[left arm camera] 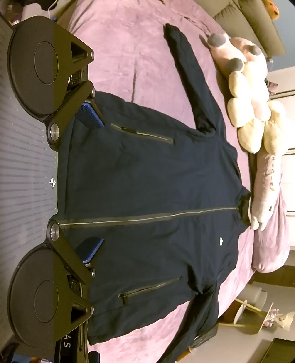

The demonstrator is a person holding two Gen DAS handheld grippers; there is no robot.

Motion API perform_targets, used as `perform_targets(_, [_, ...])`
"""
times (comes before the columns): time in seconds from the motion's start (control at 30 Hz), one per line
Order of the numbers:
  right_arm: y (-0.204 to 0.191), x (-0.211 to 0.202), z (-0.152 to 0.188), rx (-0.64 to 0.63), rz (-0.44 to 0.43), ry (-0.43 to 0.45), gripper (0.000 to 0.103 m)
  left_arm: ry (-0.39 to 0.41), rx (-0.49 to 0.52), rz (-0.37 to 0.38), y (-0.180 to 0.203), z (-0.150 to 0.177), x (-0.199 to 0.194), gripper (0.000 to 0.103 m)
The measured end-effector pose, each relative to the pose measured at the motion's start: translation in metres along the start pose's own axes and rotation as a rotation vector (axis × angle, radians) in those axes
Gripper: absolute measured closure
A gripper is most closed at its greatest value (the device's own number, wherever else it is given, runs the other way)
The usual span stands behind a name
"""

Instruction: Fold large clothes

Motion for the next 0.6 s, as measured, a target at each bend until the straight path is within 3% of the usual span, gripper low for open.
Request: perform_targets(0.6, [0.0007, -0.0013, 0.0008, 0.002, 0.0, -0.001, 0.002, 0.002, 0.004, -0.004, 0.0018, -0.0019, -0.0031, 0.0])
Point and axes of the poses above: each gripper's, at about its wrist camera, not at the fingertips, and x roughly the way its jaws point, y to its right, z to its underside, the point moved 5 cm from there along x, roughly the way its jaws point, and after that the axes turned 14 degrees about -x, right-handed, at the moved point
